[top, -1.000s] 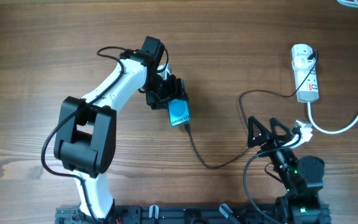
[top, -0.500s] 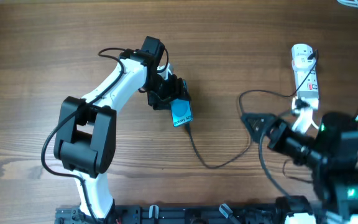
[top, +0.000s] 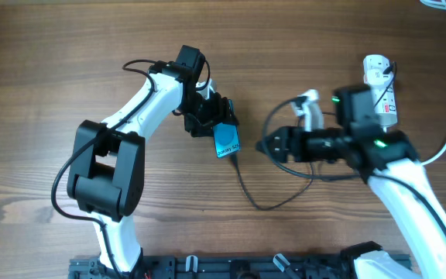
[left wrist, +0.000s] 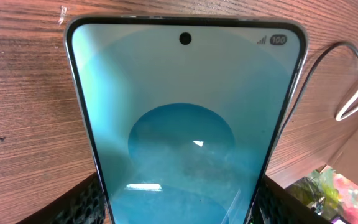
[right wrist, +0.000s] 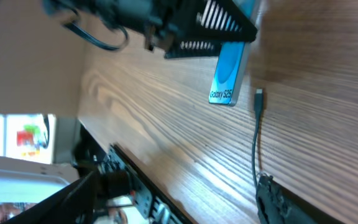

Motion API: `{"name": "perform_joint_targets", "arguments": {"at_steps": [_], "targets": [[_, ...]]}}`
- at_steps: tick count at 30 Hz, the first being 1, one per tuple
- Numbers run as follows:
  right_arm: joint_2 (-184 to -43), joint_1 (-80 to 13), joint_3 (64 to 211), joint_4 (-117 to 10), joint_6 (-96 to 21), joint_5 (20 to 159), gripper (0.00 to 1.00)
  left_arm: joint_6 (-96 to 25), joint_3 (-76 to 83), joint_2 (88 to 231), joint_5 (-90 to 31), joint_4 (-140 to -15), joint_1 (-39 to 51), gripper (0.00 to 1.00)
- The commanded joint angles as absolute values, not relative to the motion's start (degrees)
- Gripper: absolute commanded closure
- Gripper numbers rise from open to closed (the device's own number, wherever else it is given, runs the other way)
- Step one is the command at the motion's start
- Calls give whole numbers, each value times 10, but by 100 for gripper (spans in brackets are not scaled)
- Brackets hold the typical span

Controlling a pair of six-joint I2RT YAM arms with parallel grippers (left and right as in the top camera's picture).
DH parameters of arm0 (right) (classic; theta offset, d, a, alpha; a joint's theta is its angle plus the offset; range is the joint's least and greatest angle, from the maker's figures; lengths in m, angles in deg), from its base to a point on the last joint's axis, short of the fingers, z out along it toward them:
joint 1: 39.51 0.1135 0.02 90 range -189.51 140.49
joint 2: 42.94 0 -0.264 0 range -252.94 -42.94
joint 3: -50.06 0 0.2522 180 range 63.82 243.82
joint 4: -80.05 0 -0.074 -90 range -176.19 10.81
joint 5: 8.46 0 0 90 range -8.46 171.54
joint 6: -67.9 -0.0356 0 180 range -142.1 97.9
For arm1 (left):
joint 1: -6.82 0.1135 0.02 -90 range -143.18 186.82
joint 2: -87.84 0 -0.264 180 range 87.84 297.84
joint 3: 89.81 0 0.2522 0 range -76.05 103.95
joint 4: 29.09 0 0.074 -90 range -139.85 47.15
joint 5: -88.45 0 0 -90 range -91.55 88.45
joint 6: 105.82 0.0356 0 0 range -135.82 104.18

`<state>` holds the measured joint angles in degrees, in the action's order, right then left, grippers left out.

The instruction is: Plug charger to phone and switch on socket

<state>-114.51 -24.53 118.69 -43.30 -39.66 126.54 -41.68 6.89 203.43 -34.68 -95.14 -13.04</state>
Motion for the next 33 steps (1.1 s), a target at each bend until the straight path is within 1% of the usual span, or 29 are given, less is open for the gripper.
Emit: {"name": "perform_joint_targets", "arguments": {"at_steps": [1, 5, 8, 10, 15, 18, 22, 25, 29, 32, 33], "targets": [[-1224, -200, 1181, -495, -391, 1273, 16, -418, 81, 2014, -367, -951, -126, 74], [-1314, -152, 1181, -620, -476, 1250, 17, -418, 81, 2014, -367, -951, -127, 73], [-1373, -128, 1181, -704, -483, 1248, 23, -418, 81, 2014, -367, -952, -126, 74], [-1392, -128, 1181, -721, -493, 1246, 24, -418, 81, 2014, -367, -952, -126, 73], [-1408, -128, 1181, -724, -493, 1246, 24, -418, 81, 2014, -367, -952, -126, 73], [-1407, -133, 1181, -746, -495, 1284, 24, -418, 81, 2014, -367, -952, -127, 73], [-1394, -156, 1183, -801, -523, 1398, 24, -418, 81, 2014, -367, -952, -127, 73], [-1370, -180, 1183, -792, -542, 1415, 27, -418, 81, 2014, -367, -952, -127, 74], [-1333, -214, 1183, -769, -514, 1407, 27, -418, 81, 2014, -367, -952, -127, 74], [-1326, -220, 1182, -736, -483, 1356, 27, -418, 81, 2014, -367, -952, -127, 74], [-1326, -220, 1182, -698, -450, 1310, 27, -418, 81, 2014, -368, -952, -126, 74]]}}
